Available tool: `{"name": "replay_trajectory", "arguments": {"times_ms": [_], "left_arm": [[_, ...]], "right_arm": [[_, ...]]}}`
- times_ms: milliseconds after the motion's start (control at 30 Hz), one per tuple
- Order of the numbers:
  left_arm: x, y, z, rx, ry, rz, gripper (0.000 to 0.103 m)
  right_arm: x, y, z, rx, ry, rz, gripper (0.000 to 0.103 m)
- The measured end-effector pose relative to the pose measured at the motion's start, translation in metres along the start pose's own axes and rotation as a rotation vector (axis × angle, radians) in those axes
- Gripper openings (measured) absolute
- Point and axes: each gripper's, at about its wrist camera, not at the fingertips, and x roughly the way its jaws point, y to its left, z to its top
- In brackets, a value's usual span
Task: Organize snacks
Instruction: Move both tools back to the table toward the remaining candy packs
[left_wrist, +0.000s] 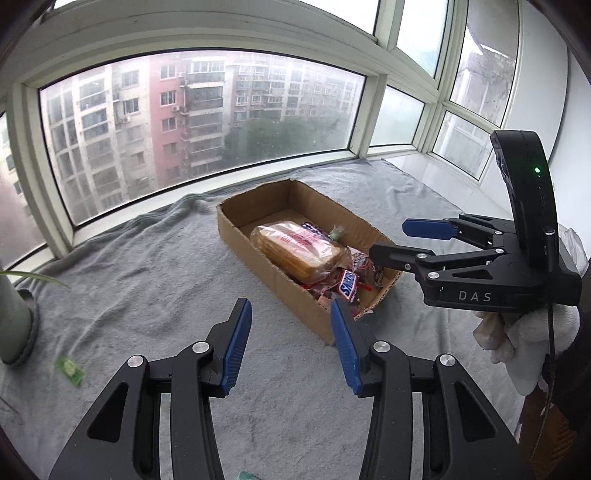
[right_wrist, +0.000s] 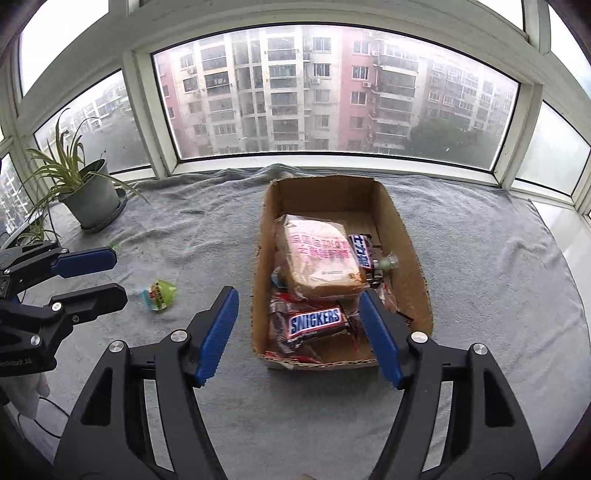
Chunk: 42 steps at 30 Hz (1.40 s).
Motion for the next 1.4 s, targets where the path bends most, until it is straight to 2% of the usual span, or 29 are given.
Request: {"name": "replay_trajectory", "arguments": {"times_ms": [33,67,133,233,367,500,667,900,1100,1400], "left_arm": [[-0.004,0.005,-0.002,-0.007,-0.003,0.005,0.043],[-0.007,0.009,-0.004,-0.011,-0.005,0.011,0.043],[-0.015,0.018,-0.01,-0.016,-0.008,0.027,0.043],[-0.027,0.037,-0.021,-0.035,-0.015,0.052,0.05],[-0.04,0.071,-0.044,-0.078,-0.005,0.09,0.05],[-0.043,0.109,-0.071,-0.136,0.043,0.136,0.05],[-0.047,0.137,-0.096,-0.176,0.082,0.175,0.05],[-0.038,0.149,-0.113,-0.213,0.12,0.17,0.05],[-0.014,0.148,-0.12,-0.239,0.143,0.161,0.05],[0.011,0.156,-0.119,-0.263,0.157,0.185,0.05]], "right_arm": [[-0.001,0.007,0.0,-0.008,0.001,0.012,0.075],[-0.002,0.013,0.0,-0.017,0.001,0.022,0.083],[-0.006,0.025,-0.001,-0.033,-0.01,0.038,0.086],[-0.009,0.044,-0.002,-0.052,-0.009,0.079,0.086],[-0.006,0.066,-0.006,-0.083,0.007,0.121,0.087],[0.006,0.081,-0.011,-0.098,0.037,0.158,0.087],[0.029,0.1,-0.017,-0.118,0.084,0.189,0.087],[0.066,0.125,-0.02,-0.146,0.143,0.217,0.087],[0.098,0.137,-0.02,-0.149,0.172,0.219,0.087],[0.139,0.155,-0.013,-0.157,0.21,0.221,0.087]]}}
